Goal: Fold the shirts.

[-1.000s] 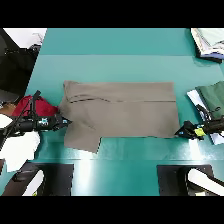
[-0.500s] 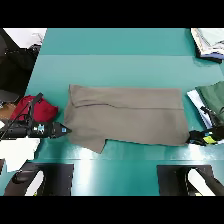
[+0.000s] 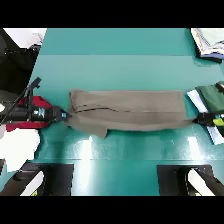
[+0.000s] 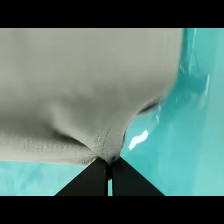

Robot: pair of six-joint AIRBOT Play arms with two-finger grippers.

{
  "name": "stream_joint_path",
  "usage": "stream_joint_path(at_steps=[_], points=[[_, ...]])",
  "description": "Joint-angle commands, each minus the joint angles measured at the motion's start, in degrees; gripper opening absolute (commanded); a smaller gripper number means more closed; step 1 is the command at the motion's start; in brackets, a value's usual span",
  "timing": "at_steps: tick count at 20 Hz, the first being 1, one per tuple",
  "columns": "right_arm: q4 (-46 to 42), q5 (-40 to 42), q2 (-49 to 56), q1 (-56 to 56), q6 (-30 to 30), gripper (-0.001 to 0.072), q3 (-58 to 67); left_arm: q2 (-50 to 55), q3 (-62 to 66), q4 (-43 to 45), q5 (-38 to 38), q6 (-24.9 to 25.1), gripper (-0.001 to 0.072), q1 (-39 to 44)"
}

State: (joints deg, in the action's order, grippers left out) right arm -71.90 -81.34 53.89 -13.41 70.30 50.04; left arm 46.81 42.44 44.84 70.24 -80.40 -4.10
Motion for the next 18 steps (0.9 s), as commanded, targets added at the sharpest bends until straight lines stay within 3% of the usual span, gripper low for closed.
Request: stream_joint_path(at_steps=[1, 9, 10, 11, 12, 13, 14, 15, 18], points=[[2.0, 4.9, 10.1, 3.3, 2.0, 0.0014, 7.9, 10.6, 5.7, -0.2, -8.8, 1.9, 0.003, 0.1], [8.8, 7.1, 28.8, 3.9, 3.0, 0.0016, 21.7, 28.2, 17.0, -2.2, -18.4, 2.9, 0.0032, 0.1], [11.1, 8.5, 30.8, 3.9, 3.0, 0.0017, 23.1, 29.1, 17.1, -2.7, -21.1, 2.9, 0.0137, 0.1], [13.4, 10.2, 32.5, 3.9, 3.3, 0.0018, 24.4, 29.8, 17.2, -3.1, -23.5, 2.8, 0.0374, 0.1], [15.7, 12.0, 34.3, 3.9, 3.3, 0.0027, 25.7, 30.1, 17.2, -4.0, -25.2, 2.8, 0.0436, 0.0], [17.5, 13.2, 35.8, 3.9, 3.3, 0.0203, 27.2, 30.0, 17.3, -4.8, -26.3, 2.8, 0.0433, 0.1], [18.8, 13.1, 37.4, 3.9, 3.3, 0.054, 29.0, 30.0, 17.8, -5.2, -26.0, 2.8, 0.0433, 0.1], [19.3, 11.3, 38.6, 3.8, 3.3, 0.0632, 30.6, 30.0, 18.6, -5.2, -24.7, 2.9, 0.0433, 0.1], [19.2, 3.6, 39.5, 1.7, 0.4, 0.0629, 32.3, 30.0, 20.3, -5.2, -15.8, 3.8, 0.0432, 0.1]])
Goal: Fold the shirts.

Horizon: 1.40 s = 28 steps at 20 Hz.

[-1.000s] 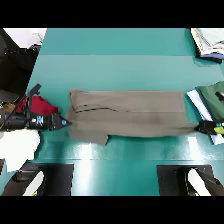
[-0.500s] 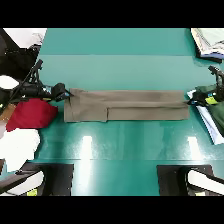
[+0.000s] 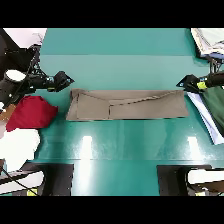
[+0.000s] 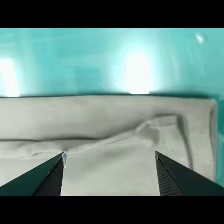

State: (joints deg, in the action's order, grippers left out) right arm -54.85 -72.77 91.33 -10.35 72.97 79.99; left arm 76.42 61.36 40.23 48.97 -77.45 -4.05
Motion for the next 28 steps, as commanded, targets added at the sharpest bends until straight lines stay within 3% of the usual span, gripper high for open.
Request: stream_joint_path(at_steps=[1, 2, 3, 4, 9, 10, 11, 16, 18, 20, 21, 25, 28], points=[[1.7, -7.1, 2.0, -2.4, -2.5, 0.0628, 2.3, 0.4, 1.4, -0.6, 7.7, 1.9, 0.0431, 0.0], [-0.2, -9.1, 2.0, -4.0, -2.5, 0.0628, 2.1, 0.4, 1.4, -0.6, 9.6, 2.6, 0.0351, 0.0], [-2.4, -10.7, 2.1, -5.0, -2.5, 0.0628, 2.0, 0.4, 1.4, -0.6, 11.4, 3.6, 0.0098, 0.0], [-4.0, -11.6, 2.1, -6.3, -2.6, 0.0628, 1.1, 0.4, 1.4, -0.6, 12.6, 5.0, 0.003, 0.0], [-3.1, -6.2, 2.1, -11.7, -5.6, 0.062, -8.4, 0.4, 1.4, -0.4, 15.1, 5.4, 0.0031, 0.4], [-3.1, -4.9, 2.4, -12.2, -6.7, 0.0536, -9.7, 0.4, 1.4, -0.1, 15.1, 5.5, 0.0031, 1.2], [-1.8, -5.3, 3.3, -12.4, -8.5, 0.051, -10.1, 0.4, 1.4, 0.1, 14.6, 5.5, 0.0031, 2.3], [5.7, -6.9, 8.2, -9.8, -11.6, 0.0505, -10.0, 0.4, 1.4, 0.3, 8.6, 5.4, 0.0031, 10.3], [5.7, -7.2, 8.8, -7.5, -12.7, 0.0376, -10.0, 0.5, 1.4, 0.2, 8.5, 4.0, 0.003, 12.8], [5.8, -7.3, 8.2, -6.2, -14.3, 0.0105, -10.0, 1.0, 1.6, 0.1, 7.3, 3.0, 0.003, 15.2], [5.8, -7.4, 7.1, -5.9, -15.4, 0.0015, -10.0, 1.9, 2.3, 0.0, 7.0, 2.4, 0.0031, 16.6], [5.9, -9.3, -1.8, -5.9, -16.4, 0.0015, -9.7, 10.0, 10.3, 0.0, 6.9, 1.6, 0.003, 23.7], [5.9, -13.3, -7.9, -3.5, -11.4, 0.0014, -5.7, 19.7, 20.4, 0.0, 6.8, 0.2, 0.003, 29.7]])
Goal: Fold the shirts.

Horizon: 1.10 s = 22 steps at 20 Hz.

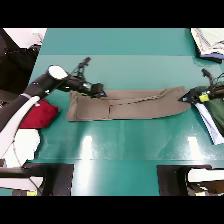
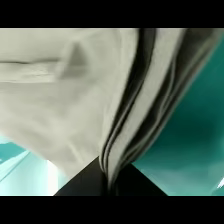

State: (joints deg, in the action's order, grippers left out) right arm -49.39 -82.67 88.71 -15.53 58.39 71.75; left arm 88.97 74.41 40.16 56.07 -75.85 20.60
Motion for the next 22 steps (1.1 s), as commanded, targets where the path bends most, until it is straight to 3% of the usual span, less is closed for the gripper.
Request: stream_joint_path(at_steps=[1, 6, 9, 16, 22], points=[[0.4, -4.2, -6.8, 3.0, 4.9, 0.0013, 4.8, 10.7, 11.1, 0.0, -0.3, -2.2, 0.003, 7.1], [8.4, -8.6, -8.7, 12.0, 8.0, 0.0013, 17.5, 24.5, 25.9, 0.1, 0.2, -5.6, 0.003, 13.3], [8.9, -8.7, -7.6, 18.1, 10.3, 0.0014, 24.5, 28.3, 29.1, 0.2, 0.1, -7.3, 0.003, 13.9], [8.8, -9.5, -2.7, 28.4, 11.9, 0.0014, 36.4, 28.7, 29.0, 3.1, 1.0, -7.7, 0.003, 13.9], [8.7, -9.4, -2.0, 30.7, 11.9, 0.0014, 37.2, 24.8, 30.7, 8.5, 5.8, -6.6, 0.003, 11.9]])
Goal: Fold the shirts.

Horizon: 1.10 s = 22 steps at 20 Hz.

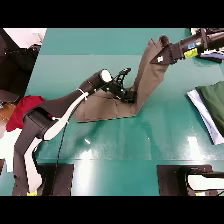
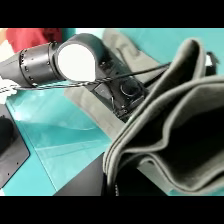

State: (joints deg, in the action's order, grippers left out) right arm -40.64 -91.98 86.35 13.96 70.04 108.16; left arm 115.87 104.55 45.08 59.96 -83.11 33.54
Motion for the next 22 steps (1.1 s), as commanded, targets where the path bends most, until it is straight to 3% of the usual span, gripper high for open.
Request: stream_joint_path(at_steps=[1, 7, 11, 14, 15, 17, 18, 20, 22], points=[[0.0, -0.1, 0.4, 1.4, 0.2, 0.0014, 0.8, -3.8, 0.6, 5.2, 2.8, 0.7, 0.003, -1.6], [-0.1, 5.0, 0.5, 6.9, -0.7, 0.0014, 0.7, -16.2, 0.6, 16.3, 12.1, 1.1, 0.003, -10.9], [0.0, 8.6, 4.8, 15.1, -0.7, 0.0015, 0.7, -26.9, 0.6, 18.2, 13.8, 1.1, 0.0031, -21.9], [0.0, 15.0, 11.5, 24.2, -4.2, 0.0019, 0.7, -34.3, 0.6, 18.7, 14.0, 1.1, 0.003, -29.2], [0.1, 18.3, 13.9, 27.1, -4.9, 0.0059, 0.7, -36.1, 0.6, 18.8, 14.2, 1.1, 0.0031, -31.1], [0.2, 26.4, 18.3, 32.5, -5.6, 0.0564, 0.7, -39.2, 0.6, 18.8, 14.7, 1.1, 0.0031, -34.4], [0.2, 30.8, 19.7, 34.6, -5.6, 0.0639, 0.7, -40.0, 0.6, 18.8, 15.0, 1.1, 0.0031, -35.5], [0.1, 34.4, 20.0, 36.1, -5.6, 0.0631, 0.7, -40.9, 0.7, 18.8, 16.7, 1.1, 0.003, -37.0], [-2.8, 29.9, 17.9, 34.1, -5.5, 0.0596, 0.7, -40.9, 0.6, 19.0, 19.1, 1.2, 0.0031, -37.0]])
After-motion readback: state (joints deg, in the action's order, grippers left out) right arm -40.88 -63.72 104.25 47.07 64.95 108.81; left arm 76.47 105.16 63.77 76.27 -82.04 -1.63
